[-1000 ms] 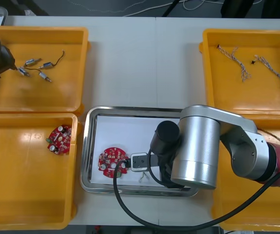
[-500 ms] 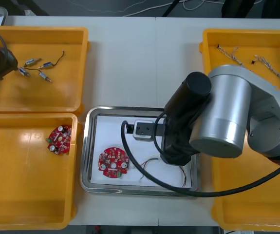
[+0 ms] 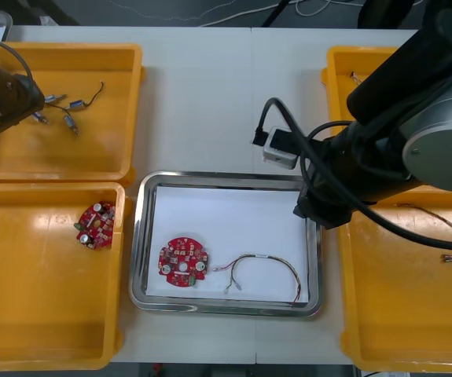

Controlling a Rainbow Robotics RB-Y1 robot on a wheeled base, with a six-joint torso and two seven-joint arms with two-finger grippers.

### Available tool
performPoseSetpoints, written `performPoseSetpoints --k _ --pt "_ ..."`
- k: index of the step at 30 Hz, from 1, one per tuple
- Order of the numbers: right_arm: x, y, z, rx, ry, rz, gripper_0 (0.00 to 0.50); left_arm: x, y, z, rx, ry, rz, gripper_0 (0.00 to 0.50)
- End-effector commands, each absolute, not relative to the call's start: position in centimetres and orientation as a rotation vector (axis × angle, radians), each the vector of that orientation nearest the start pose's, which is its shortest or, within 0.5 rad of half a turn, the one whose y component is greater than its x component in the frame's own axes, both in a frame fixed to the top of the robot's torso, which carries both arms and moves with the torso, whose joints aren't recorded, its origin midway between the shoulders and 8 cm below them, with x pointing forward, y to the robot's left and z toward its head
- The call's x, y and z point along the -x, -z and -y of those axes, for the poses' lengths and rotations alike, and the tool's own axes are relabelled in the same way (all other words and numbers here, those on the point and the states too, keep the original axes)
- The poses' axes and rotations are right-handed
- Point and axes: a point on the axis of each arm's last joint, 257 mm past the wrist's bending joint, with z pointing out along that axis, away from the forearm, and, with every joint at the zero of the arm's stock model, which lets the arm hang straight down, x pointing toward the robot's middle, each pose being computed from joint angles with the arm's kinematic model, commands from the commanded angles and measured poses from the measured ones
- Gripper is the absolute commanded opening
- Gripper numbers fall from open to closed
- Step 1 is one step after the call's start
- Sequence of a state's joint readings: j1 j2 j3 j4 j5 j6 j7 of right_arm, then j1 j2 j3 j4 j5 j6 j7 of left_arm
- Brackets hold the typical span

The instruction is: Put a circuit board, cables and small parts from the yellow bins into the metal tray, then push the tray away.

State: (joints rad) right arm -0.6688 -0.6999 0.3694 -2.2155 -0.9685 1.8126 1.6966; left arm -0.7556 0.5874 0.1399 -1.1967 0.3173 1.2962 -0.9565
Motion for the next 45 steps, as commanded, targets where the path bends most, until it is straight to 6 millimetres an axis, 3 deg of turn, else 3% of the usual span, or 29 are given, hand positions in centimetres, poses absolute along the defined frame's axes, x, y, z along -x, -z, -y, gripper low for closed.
performPoseSetpoints --k 1,5,14,30,36,41,45 --pt "-38.7 12.3 15.0 1.315 0.031 -2.265 0.5 -63.4 12.4 -40.9 0.826 0.13 -2.162 0.5" --pt "-38.3 11.6 17.4 1.191 0.041 -2.324 0.5 -63.8 12.6 -40.8 0.829 0.136 -2.147 0.5" --pt "-38.1 10.7 23.2 0.846 0.028 -2.459 0.5 -65.0 13.9 -42.7 0.83 0.11 -2.105 0.5" --pt "-40.7 10.9 34.3 0.295 0.15 -2.532 0.5 -65.8 14.6 -41.3 0.846 0.137 -2.137 0.5" --pt "-42.5 10.5 36.7 0.176 0.198 -2.496 0.5 -66.2 14.5 -40.7 0.837 0.153 -2.134 0.486" --pt "-44.0 10.1 37.1 0.129 0.176 -2.449 0.5 -66.2 14.8 -40.5 0.826 0.143 -2.144 0.419" --pt "-45.2 9.6 37.2 0.091 0.144 -2.419 0.5 -66.1 15.0 -40.5 0.822 0.137 -2.15 0.414"
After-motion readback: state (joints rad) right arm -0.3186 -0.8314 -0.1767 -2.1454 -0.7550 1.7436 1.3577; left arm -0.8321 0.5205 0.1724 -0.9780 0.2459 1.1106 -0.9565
